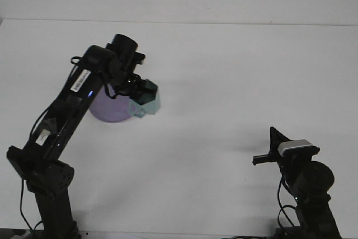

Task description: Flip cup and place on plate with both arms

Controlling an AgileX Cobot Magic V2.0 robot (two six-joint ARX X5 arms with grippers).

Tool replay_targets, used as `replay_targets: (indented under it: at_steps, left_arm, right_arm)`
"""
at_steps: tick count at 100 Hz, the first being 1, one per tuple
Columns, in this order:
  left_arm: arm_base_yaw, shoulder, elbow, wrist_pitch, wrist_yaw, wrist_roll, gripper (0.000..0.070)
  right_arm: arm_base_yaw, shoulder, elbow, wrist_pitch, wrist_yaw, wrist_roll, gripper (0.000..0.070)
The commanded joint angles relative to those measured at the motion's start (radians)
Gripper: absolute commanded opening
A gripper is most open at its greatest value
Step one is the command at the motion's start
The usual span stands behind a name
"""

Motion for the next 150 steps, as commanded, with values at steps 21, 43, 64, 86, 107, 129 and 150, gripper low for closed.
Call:
replay_targets:
  at_steps: [21,43,64,86,107,129,150]
  left_arm:
    - [0.166,0.015,0.026,-0.009,-0.085,0.018,0.0012]
    - [0.252,0.082,0.026,0.031,-0.071,0.017,0.0012]
    - [0.256,0.177,0.026,0.1,-0.071,0.017,0.0013]
    - [0.256,0.268,0.026,0.117,-0.072,0.017,0.0013]
    - [0.256,0.29,0.026,0.14,-0.072,0.018,0.0012]
    - [0.258,0.288,0.026,0.14,-0.071,0.032,0.0363]
    - [0.26,0.246,0.07,0.107,-0.071,0.032,0.0521]
  right_arm:
    - [0.0,0.004,0.006,0.01,-0.002,0.015,0.0]
    - [0.0,0.004,0.006,0.011,-0.003,0.015,0.0]
    - [0.0,0.004,0.006,0.01,-0.003,0.015,0.0]
    - [0.0,0.004,0.006,0.01,-0.003,0.015,0.0]
    - [0.0,0.004,0.006,0.01,-0.003,0.014,0.0]
    - [0.0,0.004,0.006,0.01,-0.003,0.014,0.0]
    - [0.0,0.004,0.006,0.01,-0.003,0.014,0.0]
